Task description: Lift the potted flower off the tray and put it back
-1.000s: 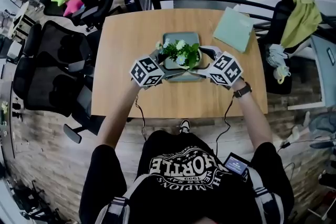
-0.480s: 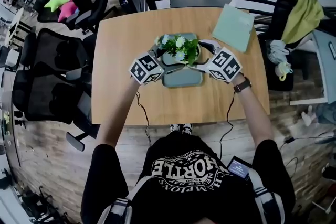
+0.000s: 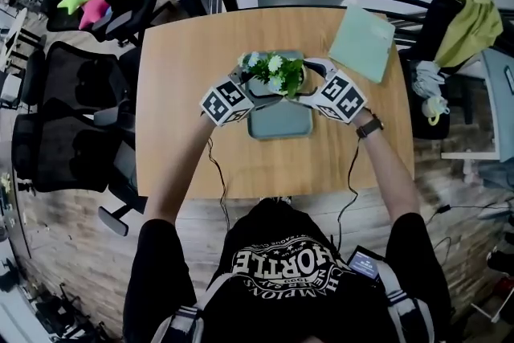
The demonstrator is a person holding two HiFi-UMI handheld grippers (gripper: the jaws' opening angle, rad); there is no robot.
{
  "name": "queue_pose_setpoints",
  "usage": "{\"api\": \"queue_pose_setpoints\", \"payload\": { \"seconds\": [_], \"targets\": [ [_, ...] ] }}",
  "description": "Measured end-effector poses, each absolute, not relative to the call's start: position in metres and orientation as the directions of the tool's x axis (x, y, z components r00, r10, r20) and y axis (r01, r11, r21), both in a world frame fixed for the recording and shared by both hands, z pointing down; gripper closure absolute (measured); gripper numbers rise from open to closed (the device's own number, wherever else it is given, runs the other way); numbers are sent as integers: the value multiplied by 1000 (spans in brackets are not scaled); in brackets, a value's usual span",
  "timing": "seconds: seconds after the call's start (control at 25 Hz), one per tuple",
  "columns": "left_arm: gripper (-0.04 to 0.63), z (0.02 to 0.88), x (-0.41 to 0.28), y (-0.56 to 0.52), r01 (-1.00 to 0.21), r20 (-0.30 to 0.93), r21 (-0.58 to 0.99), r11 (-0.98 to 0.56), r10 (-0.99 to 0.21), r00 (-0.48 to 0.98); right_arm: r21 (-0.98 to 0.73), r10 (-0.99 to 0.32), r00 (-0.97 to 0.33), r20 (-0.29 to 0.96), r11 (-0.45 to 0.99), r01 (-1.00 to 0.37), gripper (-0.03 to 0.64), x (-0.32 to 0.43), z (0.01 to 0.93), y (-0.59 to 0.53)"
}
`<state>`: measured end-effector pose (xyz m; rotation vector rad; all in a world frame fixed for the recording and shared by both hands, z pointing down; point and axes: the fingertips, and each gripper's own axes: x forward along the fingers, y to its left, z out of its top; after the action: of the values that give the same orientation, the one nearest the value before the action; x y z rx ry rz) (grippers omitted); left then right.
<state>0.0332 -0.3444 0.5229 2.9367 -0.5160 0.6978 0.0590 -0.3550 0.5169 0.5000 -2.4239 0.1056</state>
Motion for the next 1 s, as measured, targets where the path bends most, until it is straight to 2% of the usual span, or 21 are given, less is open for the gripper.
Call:
{"api": "queue_pose_setpoints", "payload": {
  "seconds": [0.36, 1.0],
  "targets": [
    [219, 557, 29, -378, -347, 452, 20, -938, -301, 840, 66, -325, -699, 637, 927, -370, 173, 55, 549, -388],
    [219, 636, 34, -402, -335, 485, 49, -941, -270, 832, -11, -278, -685, 673, 923, -385, 173, 59, 631, -413]
  ]
}}
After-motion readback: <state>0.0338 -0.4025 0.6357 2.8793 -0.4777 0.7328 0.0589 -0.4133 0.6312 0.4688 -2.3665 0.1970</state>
